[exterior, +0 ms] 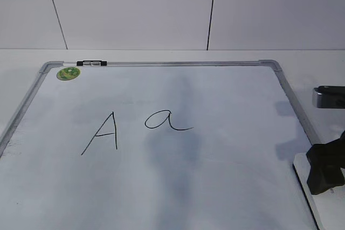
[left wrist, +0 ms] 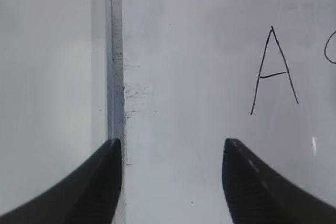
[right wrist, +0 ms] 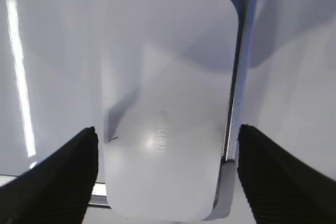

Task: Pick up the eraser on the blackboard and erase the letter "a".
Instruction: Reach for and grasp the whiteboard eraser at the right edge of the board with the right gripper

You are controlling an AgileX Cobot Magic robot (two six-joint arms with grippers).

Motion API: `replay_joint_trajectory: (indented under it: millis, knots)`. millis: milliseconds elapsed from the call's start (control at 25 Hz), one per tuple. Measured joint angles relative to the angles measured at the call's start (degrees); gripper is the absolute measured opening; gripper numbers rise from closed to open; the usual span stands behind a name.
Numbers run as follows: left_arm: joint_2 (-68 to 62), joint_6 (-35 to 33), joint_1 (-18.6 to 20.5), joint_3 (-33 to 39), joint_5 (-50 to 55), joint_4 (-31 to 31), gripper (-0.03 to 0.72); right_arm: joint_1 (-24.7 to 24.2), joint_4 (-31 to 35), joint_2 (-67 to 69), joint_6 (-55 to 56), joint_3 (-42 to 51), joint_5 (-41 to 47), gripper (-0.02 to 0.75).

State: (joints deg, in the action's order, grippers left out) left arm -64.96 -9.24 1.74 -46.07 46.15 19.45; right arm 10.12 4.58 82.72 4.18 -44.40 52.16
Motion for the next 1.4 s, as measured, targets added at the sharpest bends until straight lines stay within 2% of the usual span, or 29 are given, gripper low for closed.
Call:
replay_joint_trajectory:
  millis: [480, 1400]
  knots:
    - [0.0, 0.0, 0.0, 0.0, 0.0, 0.0, 0.455, 0.98, 1.75, 0.0, -1.53, -0.04, -0.45, 0.654]
    - [0.0, 0.0, 0.0, 0.0, 0.0, 0.0, 0.455, 0.98, -0.02, 2.85, 1.82, -0.04, -0.52, 0.653]
